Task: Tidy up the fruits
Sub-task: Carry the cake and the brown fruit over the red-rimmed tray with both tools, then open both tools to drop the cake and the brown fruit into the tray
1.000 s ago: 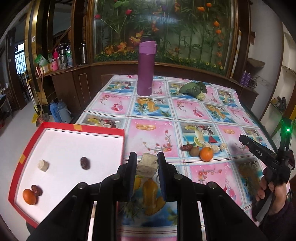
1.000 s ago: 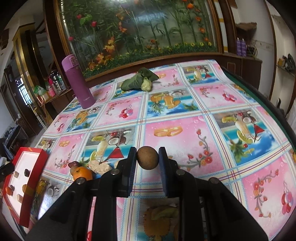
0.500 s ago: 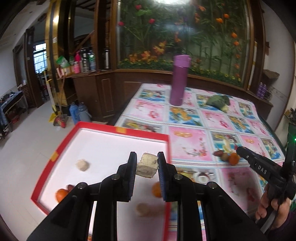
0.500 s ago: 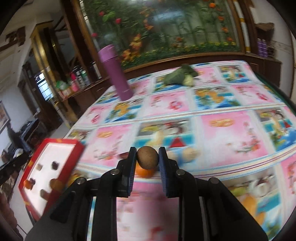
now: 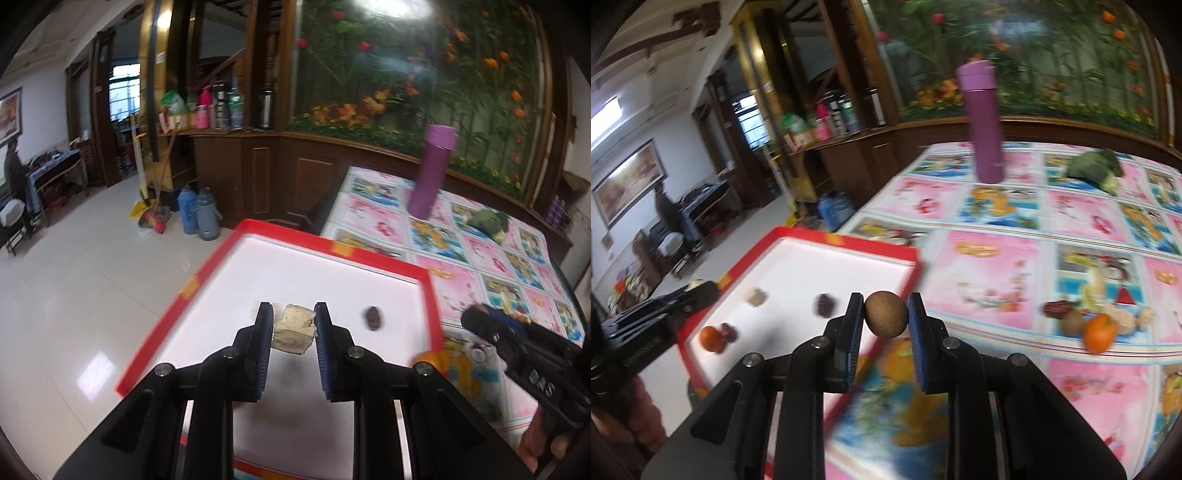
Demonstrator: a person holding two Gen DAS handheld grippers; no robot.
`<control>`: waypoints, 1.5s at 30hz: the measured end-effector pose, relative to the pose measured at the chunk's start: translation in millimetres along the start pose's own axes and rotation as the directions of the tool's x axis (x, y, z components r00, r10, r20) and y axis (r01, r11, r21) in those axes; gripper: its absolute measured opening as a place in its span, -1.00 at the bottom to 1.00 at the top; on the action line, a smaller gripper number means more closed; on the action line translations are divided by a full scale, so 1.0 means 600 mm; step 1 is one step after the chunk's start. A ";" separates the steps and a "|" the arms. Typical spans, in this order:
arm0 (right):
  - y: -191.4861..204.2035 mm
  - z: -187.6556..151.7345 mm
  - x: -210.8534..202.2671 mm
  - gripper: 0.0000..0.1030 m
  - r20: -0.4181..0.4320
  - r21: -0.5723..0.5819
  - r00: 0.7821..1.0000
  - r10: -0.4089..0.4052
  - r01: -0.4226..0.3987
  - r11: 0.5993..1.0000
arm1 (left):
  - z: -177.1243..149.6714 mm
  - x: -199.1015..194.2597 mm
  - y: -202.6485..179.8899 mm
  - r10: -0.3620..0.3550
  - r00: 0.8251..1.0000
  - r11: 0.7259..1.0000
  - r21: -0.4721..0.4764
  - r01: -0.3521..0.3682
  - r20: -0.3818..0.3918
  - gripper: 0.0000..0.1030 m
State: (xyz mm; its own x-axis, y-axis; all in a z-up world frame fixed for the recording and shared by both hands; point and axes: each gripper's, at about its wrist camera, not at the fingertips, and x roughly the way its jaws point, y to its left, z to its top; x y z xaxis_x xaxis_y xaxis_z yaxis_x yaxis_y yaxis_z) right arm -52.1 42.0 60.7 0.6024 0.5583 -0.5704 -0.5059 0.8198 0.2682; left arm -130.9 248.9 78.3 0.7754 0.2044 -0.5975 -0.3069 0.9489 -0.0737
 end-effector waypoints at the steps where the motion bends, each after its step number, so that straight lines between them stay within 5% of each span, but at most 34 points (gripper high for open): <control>1: 0.014 -0.001 0.005 -0.49 -0.009 -0.011 1.000 0.014 -0.014 1.000 | -0.001 0.001 0.013 0.009 1.000 1.000 -0.014 -0.009 -0.001 -0.59; 12: 0.135 -0.033 0.052 -0.49 -0.112 -0.133 0.989 0.098 -0.112 0.985 | -0.009 0.008 0.110 0.087 0.996 0.992 -0.095 -0.088 -0.013 -0.59; 18: 0.176 -0.050 0.067 -0.49 -0.156 -0.176 0.979 0.132 -0.159 0.971 | -0.013 0.010 0.098 0.061 0.998 0.996 -0.064 -0.062 -0.016 -0.59; 25: 0.173 -0.082 0.090 -0.49 -0.267 -0.121 0.946 0.183 -0.222 0.968 | -0.014 0.022 0.068 0.022 0.999 1.000 0.002 -0.022 -0.035 -0.59; 45: 0.141 -0.105 0.064 -0.43 -0.312 -0.144 0.934 0.175 -0.228 0.963 | 0.006 0.083 0.019 0.025 0.980 0.984 0.181 0.011 -0.197 -0.57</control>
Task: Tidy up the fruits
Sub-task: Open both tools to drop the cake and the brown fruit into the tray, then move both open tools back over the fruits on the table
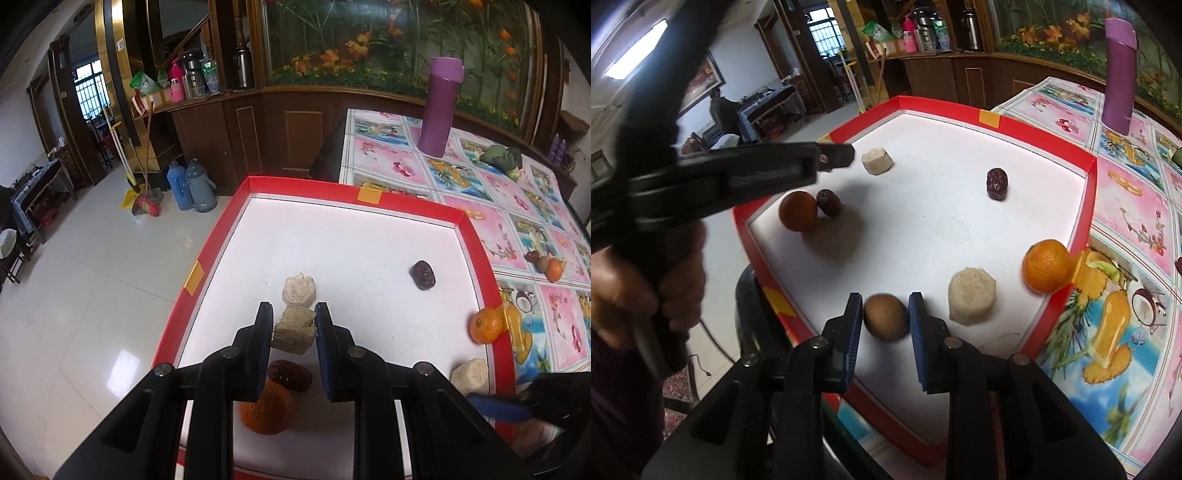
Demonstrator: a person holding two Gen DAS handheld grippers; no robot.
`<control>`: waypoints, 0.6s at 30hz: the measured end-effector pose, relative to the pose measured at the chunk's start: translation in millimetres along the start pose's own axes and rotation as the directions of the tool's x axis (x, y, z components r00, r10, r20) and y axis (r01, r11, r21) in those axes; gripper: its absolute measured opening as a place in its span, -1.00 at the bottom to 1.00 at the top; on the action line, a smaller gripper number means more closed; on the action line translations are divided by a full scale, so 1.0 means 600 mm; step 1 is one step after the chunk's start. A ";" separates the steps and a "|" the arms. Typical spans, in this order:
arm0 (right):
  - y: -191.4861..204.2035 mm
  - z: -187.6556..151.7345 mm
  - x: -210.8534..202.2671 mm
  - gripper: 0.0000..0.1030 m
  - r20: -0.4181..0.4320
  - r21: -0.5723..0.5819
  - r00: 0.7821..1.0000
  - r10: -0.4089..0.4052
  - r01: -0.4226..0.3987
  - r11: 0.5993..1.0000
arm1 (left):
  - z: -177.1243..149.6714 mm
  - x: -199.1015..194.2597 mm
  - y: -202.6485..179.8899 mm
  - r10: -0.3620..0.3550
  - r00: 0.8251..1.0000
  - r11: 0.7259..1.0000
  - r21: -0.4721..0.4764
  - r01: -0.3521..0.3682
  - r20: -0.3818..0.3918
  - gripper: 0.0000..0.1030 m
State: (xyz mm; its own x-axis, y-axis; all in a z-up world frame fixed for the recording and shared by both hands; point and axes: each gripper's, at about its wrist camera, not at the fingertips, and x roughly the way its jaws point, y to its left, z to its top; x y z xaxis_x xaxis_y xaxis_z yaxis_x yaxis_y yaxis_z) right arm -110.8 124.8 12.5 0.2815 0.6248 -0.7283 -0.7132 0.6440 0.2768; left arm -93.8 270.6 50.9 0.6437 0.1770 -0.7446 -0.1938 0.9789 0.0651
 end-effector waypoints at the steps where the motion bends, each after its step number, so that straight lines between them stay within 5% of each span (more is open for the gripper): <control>1: -0.008 -0.003 -0.015 -0.38 0.027 0.010 1.000 0.017 -0.017 1.000 | 0.001 0.001 -0.002 0.001 1.000 1.000 0.003 -0.001 -0.003 -0.57; 8: -0.080 -0.014 -0.105 -0.18 0.176 0.096 0.984 -0.005 -0.012 0.995 | 0.007 -0.001 -0.027 0.031 0.999 1.000 -0.003 -0.031 -0.019 0.01; 18: -0.253 -0.063 -0.207 -0.17 0.222 0.304 0.944 -0.246 0.172 0.937 | 0.028 -0.041 -0.116 -0.036 0.999 0.998 0.057 0.034 0.038 0.10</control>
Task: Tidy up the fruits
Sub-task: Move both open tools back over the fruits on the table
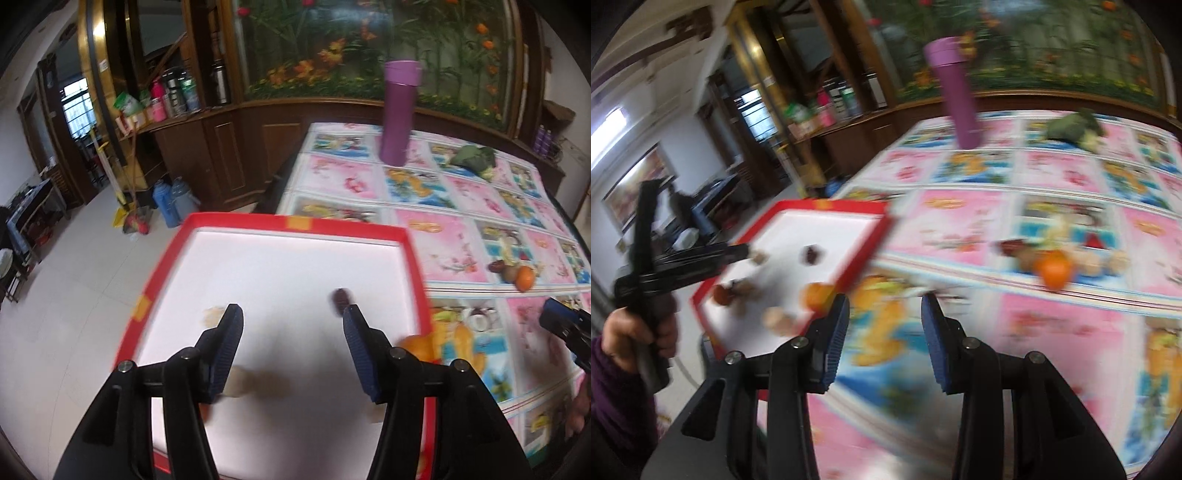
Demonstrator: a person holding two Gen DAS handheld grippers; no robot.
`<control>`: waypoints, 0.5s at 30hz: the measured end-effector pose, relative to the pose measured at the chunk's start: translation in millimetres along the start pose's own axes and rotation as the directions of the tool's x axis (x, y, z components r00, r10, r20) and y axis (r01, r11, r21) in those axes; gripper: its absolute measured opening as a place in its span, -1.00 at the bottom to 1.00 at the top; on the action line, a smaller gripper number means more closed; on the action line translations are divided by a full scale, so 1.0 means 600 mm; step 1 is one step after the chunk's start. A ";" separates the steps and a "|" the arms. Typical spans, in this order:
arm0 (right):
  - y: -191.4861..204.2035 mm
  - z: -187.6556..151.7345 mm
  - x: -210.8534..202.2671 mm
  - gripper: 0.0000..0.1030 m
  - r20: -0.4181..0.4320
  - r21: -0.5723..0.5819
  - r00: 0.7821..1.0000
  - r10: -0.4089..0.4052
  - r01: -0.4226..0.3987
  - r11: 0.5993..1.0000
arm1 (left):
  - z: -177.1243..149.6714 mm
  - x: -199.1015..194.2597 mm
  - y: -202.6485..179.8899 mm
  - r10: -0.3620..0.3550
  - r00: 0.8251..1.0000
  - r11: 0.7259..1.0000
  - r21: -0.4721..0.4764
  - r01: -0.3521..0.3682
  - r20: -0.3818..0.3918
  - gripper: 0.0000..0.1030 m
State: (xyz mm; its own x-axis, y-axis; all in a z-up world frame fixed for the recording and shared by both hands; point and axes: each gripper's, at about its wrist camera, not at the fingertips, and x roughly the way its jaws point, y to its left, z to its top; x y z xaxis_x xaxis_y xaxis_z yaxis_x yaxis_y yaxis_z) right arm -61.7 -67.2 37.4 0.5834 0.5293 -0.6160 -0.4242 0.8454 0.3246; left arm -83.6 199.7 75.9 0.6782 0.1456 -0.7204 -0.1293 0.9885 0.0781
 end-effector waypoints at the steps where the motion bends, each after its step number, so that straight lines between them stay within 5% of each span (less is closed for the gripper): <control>1: -0.019 0.000 -0.003 -0.17 -0.002 0.012 1.000 -0.027 0.027 1.000 | 0.002 0.000 -0.013 -0.012 1.000 1.000 0.011 0.012 -0.001 0.11; 8: -0.120 0.012 0.004 -0.18 -0.030 0.071 0.985 -0.167 0.169 0.983 | 0.008 0.011 -0.097 -0.079 0.996 0.992 0.092 0.081 -0.030 0.11; 15: -0.148 0.034 0.047 -0.17 -0.084 0.096 0.990 -0.115 0.123 0.988 | 0.008 0.011 -0.146 -0.122 0.992 0.983 0.134 0.127 -0.044 0.11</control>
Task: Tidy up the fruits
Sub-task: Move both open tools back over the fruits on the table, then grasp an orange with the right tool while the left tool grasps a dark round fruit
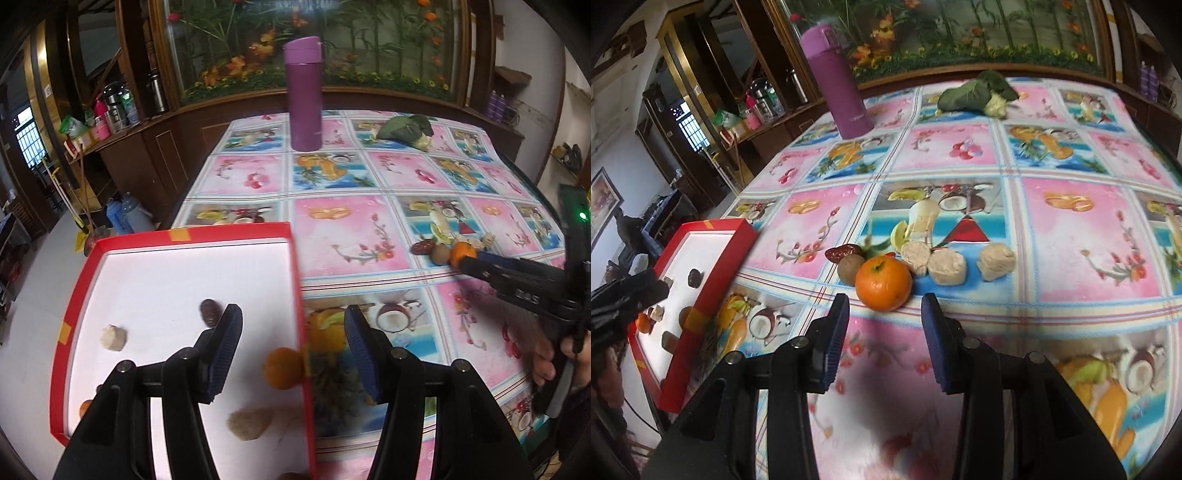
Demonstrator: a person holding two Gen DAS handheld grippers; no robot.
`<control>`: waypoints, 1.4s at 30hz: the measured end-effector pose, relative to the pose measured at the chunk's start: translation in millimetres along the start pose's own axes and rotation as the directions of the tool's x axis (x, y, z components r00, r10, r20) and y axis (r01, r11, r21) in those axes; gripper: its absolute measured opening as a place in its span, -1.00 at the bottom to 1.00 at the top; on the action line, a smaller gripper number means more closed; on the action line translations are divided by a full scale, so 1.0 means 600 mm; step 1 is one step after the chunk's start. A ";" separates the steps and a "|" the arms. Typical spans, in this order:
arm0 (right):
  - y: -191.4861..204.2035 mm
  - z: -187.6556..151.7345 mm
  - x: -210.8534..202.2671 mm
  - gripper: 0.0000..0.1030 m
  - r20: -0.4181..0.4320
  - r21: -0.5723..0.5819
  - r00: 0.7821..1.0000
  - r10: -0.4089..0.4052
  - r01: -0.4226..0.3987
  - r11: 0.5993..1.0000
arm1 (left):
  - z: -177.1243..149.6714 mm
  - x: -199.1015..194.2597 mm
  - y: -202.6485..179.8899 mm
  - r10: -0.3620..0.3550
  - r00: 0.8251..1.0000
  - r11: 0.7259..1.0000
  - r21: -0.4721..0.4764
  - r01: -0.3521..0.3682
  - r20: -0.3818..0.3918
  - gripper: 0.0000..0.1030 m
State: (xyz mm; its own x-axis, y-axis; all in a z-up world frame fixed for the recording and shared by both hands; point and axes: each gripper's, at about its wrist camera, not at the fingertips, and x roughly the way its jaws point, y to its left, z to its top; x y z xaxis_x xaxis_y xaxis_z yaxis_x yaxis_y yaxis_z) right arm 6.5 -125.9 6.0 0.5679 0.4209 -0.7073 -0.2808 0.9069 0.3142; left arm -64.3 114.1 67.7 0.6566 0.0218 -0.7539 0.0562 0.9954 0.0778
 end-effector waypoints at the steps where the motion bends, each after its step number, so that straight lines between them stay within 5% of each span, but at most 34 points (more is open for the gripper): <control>1: 0.004 0.005 0.006 -0.17 0.003 -0.012 1.000 -0.003 0.003 1.000 | 0.001 0.002 -0.004 -0.002 1.000 1.000 0.002 0.002 -0.005 0.11; 16: -0.031 0.022 0.019 -0.28 -0.042 0.038 0.999 0.015 -0.014 0.999 | 0.020 0.033 -0.080 -0.037 0.998 0.998 0.045 0.039 -0.047 0.11; 25: -0.095 0.030 -0.004 -0.28 -0.056 0.180 0.998 0.006 0.004 0.984 | 0.045 0.107 -0.174 -0.170 0.977 0.982 0.061 0.179 -0.128 0.08; 29: -0.086 0.031 -0.003 -0.28 -0.063 0.141 0.998 -0.028 0.036 0.989 | 0.057 0.137 -0.193 -0.204 0.968 0.977 0.029 0.210 -0.144 -0.21; 34: -0.089 0.029 -0.008 -0.28 -0.083 0.115 0.995 -0.058 0.067 0.991 | 0.066 0.160 -0.212 -0.213 0.964 0.976 0.019 0.219 -0.158 -0.24; 42: -0.102 0.030 -0.014 -0.29 -0.100 0.111 0.992 -0.071 0.082 0.990 | 0.081 0.175 -0.211 -0.211 0.969 0.977 -0.007 0.212 -0.130 -0.58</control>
State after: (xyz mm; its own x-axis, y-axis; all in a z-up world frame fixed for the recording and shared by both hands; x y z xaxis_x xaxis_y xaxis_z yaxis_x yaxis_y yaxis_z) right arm 32.5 -184.8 4.1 0.5060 0.3516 -0.7877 -0.1460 0.9349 0.3235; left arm 34.2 -14.2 10.5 0.5265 -0.1765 -0.8316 0.1887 0.9781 -0.0881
